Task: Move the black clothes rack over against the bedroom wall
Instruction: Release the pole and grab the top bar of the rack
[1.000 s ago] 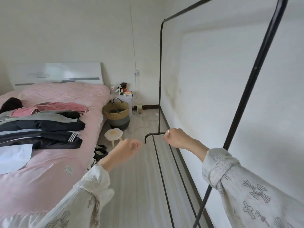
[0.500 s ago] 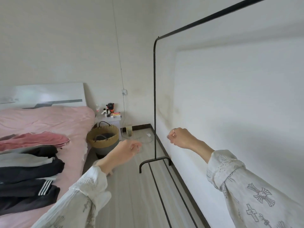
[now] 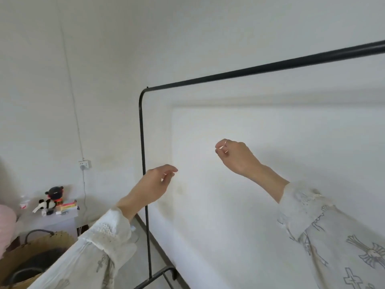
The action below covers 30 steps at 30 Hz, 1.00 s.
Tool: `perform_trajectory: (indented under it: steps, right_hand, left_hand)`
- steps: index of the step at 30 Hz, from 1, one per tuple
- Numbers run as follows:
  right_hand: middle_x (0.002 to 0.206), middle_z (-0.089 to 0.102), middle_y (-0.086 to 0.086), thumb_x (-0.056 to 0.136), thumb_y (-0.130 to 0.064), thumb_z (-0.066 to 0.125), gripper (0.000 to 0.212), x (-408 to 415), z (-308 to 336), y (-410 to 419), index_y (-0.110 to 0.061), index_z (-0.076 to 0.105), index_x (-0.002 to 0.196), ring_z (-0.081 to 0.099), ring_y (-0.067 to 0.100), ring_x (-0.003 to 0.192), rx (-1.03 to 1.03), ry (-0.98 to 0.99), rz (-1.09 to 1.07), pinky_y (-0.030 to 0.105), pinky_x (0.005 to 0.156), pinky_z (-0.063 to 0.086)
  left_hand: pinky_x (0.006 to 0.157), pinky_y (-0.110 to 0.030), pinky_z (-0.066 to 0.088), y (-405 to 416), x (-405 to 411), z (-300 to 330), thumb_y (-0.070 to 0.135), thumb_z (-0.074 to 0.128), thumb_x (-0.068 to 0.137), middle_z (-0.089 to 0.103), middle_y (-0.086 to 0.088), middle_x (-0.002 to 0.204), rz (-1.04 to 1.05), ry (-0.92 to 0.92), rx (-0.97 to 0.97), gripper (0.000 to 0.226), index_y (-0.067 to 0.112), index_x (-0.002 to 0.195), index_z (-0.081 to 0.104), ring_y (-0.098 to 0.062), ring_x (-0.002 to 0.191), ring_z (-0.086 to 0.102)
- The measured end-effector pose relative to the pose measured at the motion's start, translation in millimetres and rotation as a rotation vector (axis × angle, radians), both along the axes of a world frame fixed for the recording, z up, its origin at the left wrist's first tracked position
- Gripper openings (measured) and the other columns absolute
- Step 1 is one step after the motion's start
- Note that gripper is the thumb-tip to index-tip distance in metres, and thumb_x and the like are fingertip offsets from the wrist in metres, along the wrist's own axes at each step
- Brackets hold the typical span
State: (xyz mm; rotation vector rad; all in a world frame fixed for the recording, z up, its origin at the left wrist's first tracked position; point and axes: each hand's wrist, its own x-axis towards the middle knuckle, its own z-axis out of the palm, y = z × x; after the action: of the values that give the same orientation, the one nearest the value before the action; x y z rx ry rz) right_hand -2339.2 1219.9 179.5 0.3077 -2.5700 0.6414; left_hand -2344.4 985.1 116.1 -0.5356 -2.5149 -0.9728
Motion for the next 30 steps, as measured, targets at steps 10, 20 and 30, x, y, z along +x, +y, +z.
perform_trajectory:
  steps: [10,20,30]
  right_hand:
    - [0.123,0.061,0.010,0.094,-0.012,0.037,0.034,-67.9,126.5,-13.6,-0.007,0.055,0.122,0.049,0.032,0.116,0.577,0.676,-0.486,0.037,0.095,0.029]
    - [0.094,0.064,0.009,0.093,-0.054,0.032,0.053,-85.5,178.0,18.1,-0.010,0.053,0.113,0.055,0.030,0.085,0.736,0.376,-1.011,0.038,0.079,0.029]
    - [0.089,0.066,0.007,0.091,-0.054,0.038,0.050,-95.3,172.0,36.0,-0.010,0.059,0.101,0.055,0.028,0.089,0.681,0.545,-0.976,0.039,0.086,0.020]
  left_hand:
    - [0.097,-0.027,0.035,22.5,-179.2,125.3,0.018,0.041,0.093,0.046,-0.003,0.134,-0.295,0.526,-0.020,0.033,0.019,0.126,0.046,-0.022,0.121,0.045]
    - [0.114,-0.056,0.004,89.6,-253.3,216.0,0.038,0.025,0.095,0.034,-0.006,0.145,-0.389,0.663,-0.086,0.046,0.025,0.139,0.027,-0.029,0.138,0.019]
    - [0.100,-0.049,0.016,126.6,-273.3,226.6,0.041,0.028,0.094,0.044,0.001,0.089,-0.380,0.650,0.065,0.032,0.024,0.099,0.054,-0.029,0.101,0.041]
